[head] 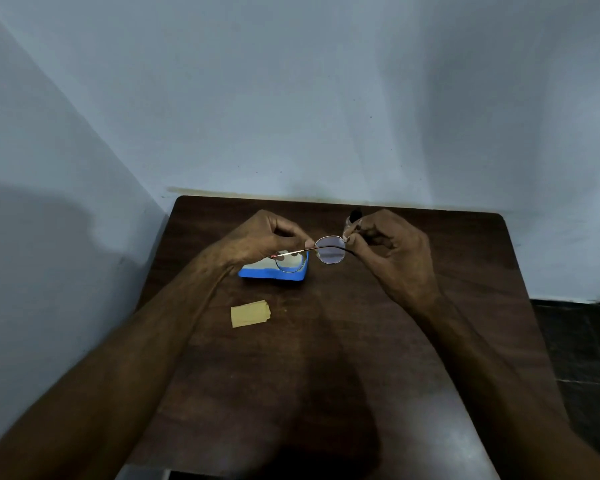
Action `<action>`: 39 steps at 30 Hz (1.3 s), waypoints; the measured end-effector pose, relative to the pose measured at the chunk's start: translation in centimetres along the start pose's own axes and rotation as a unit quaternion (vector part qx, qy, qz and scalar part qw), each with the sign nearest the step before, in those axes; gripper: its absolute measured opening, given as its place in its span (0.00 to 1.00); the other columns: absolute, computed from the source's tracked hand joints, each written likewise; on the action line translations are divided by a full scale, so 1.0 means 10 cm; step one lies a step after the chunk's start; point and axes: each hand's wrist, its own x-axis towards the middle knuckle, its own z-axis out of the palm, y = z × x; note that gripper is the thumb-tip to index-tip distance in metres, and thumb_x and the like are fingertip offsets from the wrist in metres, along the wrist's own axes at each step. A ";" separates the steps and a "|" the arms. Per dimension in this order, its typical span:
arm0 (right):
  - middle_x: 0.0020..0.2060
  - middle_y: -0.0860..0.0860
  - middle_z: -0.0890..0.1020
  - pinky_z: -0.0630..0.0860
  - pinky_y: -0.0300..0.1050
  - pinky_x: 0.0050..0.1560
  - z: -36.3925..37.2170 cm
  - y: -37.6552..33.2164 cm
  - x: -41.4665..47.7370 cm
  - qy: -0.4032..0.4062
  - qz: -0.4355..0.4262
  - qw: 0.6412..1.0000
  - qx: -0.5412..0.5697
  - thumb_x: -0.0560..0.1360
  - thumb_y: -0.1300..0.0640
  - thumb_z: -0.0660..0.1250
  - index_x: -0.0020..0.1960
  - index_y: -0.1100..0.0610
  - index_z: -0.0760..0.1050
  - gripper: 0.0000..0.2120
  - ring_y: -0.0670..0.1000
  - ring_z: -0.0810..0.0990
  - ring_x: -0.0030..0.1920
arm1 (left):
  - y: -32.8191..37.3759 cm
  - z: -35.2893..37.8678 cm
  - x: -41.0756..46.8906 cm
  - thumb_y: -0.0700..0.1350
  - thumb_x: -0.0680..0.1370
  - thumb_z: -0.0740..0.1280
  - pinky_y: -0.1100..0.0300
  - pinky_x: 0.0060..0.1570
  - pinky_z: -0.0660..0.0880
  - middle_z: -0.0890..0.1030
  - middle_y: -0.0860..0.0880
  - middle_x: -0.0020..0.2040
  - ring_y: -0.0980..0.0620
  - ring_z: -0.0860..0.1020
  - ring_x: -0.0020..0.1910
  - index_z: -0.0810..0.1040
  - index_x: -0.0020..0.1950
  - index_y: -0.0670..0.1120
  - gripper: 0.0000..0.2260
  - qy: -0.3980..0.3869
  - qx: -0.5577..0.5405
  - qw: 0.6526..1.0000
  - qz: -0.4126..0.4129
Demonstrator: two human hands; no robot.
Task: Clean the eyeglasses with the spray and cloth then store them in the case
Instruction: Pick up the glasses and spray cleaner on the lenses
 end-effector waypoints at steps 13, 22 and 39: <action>0.43 0.47 0.81 0.72 0.30 0.48 0.00 -0.01 0.06 0.064 0.011 0.998 0.008 0.75 0.69 0.74 0.46 0.60 0.82 0.05 0.39 0.79 0.44 | 0.10 0.01 -0.28 0.51 0.75 0.78 0.50 0.42 0.80 0.82 0.57 0.42 0.57 0.81 0.42 0.88 0.47 0.56 0.02 0.152 0.273 0.926 0.214; 0.44 0.52 0.84 0.80 0.40 0.48 -0.01 0.00 0.08 0.072 0.001 0.997 0.020 0.76 0.68 0.73 0.48 0.61 0.83 0.04 0.47 0.83 0.45 | 0.03 0.09 -0.37 0.49 0.81 0.73 0.53 0.42 0.80 0.83 0.54 0.47 0.57 0.80 0.42 0.88 0.52 0.49 0.06 0.211 0.324 0.879 0.279; 0.44 0.55 0.85 0.84 0.47 0.49 -0.04 0.00 0.09 0.074 0.073 0.985 0.135 0.78 0.67 0.73 0.50 0.63 0.82 0.02 0.53 0.86 0.44 | -0.08 0.11 -0.47 0.42 0.81 0.74 0.47 0.47 0.83 0.86 0.48 0.47 0.49 0.86 0.47 0.85 0.54 0.41 0.05 0.372 0.133 0.874 0.282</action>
